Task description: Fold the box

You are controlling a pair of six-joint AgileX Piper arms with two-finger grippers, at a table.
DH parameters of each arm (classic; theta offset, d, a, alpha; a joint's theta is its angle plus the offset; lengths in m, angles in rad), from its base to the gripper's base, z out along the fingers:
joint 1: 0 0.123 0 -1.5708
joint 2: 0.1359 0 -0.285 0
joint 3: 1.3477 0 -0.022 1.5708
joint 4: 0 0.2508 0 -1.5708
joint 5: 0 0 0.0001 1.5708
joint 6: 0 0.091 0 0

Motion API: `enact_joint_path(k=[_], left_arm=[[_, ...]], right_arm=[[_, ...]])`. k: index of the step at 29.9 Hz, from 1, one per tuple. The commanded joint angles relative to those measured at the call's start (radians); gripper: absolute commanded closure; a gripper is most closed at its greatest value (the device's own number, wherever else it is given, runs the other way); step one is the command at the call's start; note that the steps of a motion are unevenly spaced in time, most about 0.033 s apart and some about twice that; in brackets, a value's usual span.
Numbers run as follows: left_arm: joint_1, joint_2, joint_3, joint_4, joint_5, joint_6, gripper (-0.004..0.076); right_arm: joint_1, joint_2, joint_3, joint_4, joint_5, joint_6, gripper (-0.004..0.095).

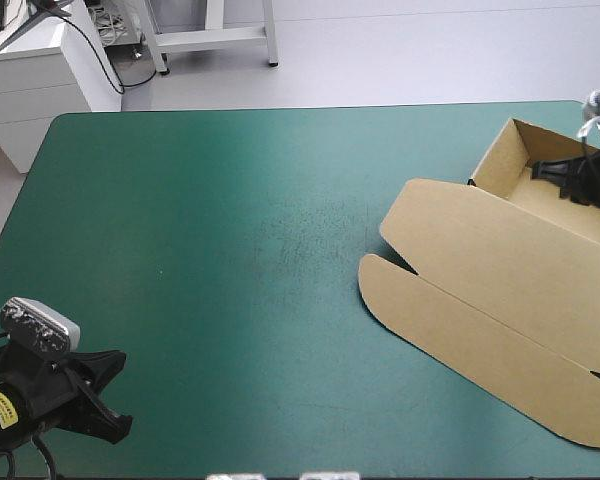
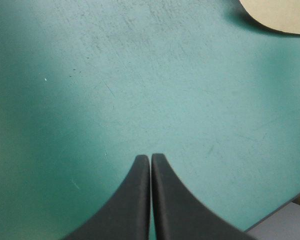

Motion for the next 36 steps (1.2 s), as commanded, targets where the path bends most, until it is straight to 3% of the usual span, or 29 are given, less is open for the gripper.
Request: enact_joint_path(k=[1, 5, 10, 21, 26, 31, 36], left_arm=[[-0.003, 0.008, -0.024, -0.009, -0.035, 0.001, 0.0732], [-0.003, 0.001, -0.024, 0.008, 0.014, -0.004, 0.0732], [-0.003, -0.068, -0.024, 0.008, -0.077, -0.004, 0.0732], [-0.003, -0.288, 0.123, 0.010, -0.152, -0.002, 0.0732], [-0.003, -0.380, 0.232, 0.034, -0.229, 0.002, 0.0732], [-0.003, -0.428, 0.294, 0.034, -0.241, 0.002, 0.0732], [-0.003, -0.466, 0.360, 0.031, -0.291, 0.002, 0.0732]], right_arm=[[0.109, -0.155, 0.091, 0.005, -0.062, -0.025, 0.0907], [0.228, -0.305, 0.248, 0.005, -0.137, -0.062, 0.0908], [0.326, -0.505, 0.460, 0.007, -0.302, -0.180, 0.0908], [0.331, -0.844, 0.808, 0.031, -0.420, -0.180, 0.0908], [0.331, -0.960, 0.925, 0.029, -0.503, -0.180, 0.0908], [0.331, -1.068, 1.020, 0.029, -0.595, -0.173, 0.0927], [0.331, -1.157, 1.087, 0.029, -0.616, -0.170, 0.0927]])
